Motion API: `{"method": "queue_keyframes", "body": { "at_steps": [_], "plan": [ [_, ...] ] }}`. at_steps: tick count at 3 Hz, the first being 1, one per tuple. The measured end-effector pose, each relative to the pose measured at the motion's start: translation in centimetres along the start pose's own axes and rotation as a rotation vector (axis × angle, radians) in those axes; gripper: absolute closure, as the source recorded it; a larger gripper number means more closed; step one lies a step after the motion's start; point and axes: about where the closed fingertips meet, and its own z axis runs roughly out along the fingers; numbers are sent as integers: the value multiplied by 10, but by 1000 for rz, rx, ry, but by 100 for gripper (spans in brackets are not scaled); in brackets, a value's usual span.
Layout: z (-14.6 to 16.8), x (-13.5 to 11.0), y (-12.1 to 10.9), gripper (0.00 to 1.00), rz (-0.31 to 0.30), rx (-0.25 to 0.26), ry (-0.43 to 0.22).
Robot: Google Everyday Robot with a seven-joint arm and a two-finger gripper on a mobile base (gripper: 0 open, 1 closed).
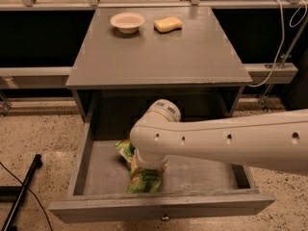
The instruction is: Pick green rice chip bag from top drawer and place on counter
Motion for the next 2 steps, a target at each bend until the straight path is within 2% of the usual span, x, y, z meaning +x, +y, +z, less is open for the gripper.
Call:
{"method": "queue_keyframes", "body": {
  "at_steps": [1, 2],
  "plan": [
    [-2, 0, 0, 71, 0, 0, 0],
    [-26, 0, -25, 94, -14, 109, 38]
  ]
}}
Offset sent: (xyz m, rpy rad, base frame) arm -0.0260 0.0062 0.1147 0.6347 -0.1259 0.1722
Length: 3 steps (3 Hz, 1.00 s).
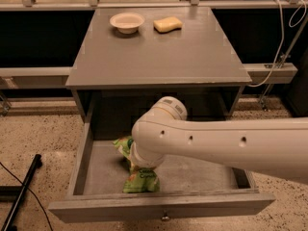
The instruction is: Pick green rice chip bag from top drawer and place on counter
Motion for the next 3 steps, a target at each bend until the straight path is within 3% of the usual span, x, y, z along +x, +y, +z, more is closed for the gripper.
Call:
{"method": "queue_keyframes", "body": {
  "at_steps": [1, 2, 3],
  "plan": [
    [-51, 10, -40, 100, 5, 226, 107],
    [-130, 27, -47, 100, 23, 347, 204],
    [-195, 43, -23, 100, 1, 330, 246]
  ]
}}
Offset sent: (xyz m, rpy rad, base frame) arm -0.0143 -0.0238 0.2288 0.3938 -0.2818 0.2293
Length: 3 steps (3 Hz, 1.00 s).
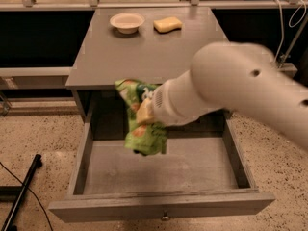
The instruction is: Pick green rice chip bag from top drawer and place on counter
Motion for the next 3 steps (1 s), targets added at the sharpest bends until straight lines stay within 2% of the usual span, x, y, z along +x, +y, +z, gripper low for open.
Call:
{"method": "queue_keyframes", "body": {
  "at_steps": [1, 2, 3],
  "plan": [
    [-43, 57, 54, 100, 56, -126, 16],
    [-53, 113, 96, 100, 194, -267, 14],
    [-52, 160, 97, 100, 303, -361, 3]
  ]
}}
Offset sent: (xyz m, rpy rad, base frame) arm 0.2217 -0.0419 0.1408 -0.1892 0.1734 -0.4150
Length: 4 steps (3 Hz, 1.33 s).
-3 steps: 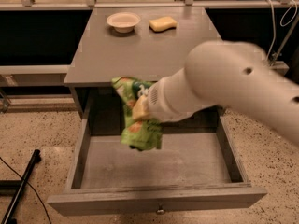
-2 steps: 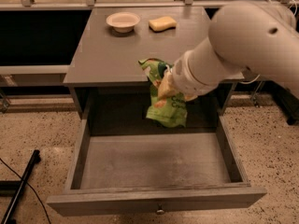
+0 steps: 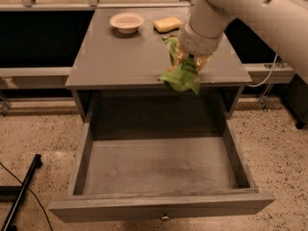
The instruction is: Pick green rice chip bag from top drawer and place on counter
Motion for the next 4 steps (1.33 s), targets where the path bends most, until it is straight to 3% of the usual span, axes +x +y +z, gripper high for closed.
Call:
{"method": "queue_keyframes", "body": {
  "at_steps": [1, 2, 3, 4],
  "plan": [
    [-2, 35, -60, 82, 2, 13, 9],
    [-10, 58, -100, 59, -2, 69, 55],
    [4, 74, -95, 27, 54, 93, 69],
    [4, 74, -95, 4, 54, 93, 69]
  ]
}}
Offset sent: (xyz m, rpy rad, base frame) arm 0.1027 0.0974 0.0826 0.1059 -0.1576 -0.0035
